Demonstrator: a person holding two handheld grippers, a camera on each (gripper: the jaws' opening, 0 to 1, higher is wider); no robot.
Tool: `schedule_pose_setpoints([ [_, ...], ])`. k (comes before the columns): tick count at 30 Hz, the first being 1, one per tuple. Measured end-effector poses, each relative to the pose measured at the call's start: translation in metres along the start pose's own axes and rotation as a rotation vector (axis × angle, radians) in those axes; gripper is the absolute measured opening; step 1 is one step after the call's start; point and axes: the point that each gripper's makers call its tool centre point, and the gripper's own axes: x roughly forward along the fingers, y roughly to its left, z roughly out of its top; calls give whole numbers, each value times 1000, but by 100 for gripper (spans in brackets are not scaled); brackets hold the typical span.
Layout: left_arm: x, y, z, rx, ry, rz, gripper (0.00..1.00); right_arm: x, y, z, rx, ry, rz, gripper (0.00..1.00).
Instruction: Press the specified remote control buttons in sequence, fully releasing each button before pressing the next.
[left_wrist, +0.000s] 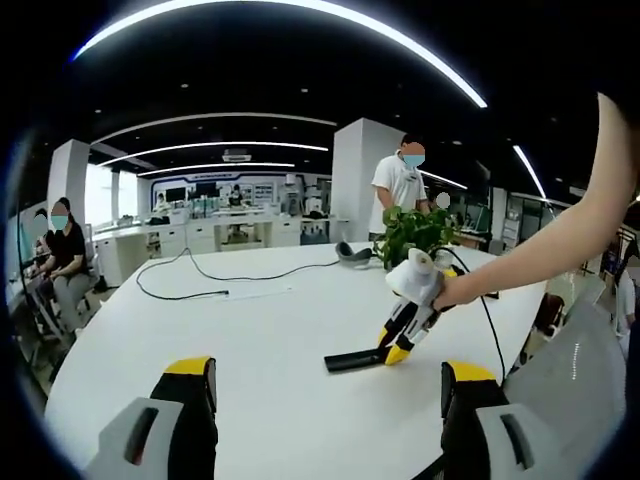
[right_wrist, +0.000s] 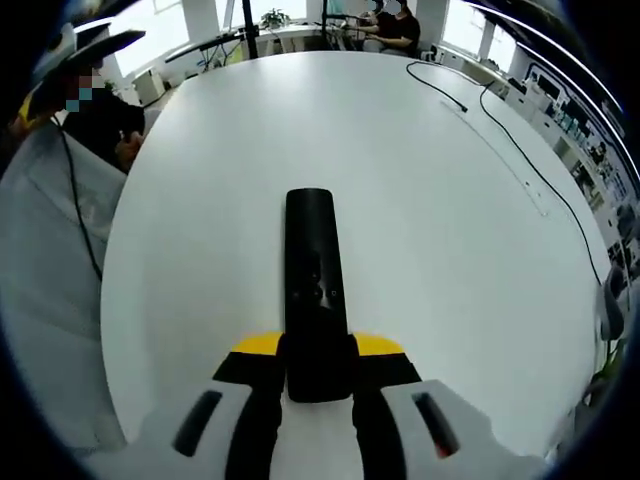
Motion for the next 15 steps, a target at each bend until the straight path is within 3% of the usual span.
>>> schedule_pose_setpoints([
  [15,0,-1,0,1,6,-9,97,1,-12,2,6,14,0,25],
])
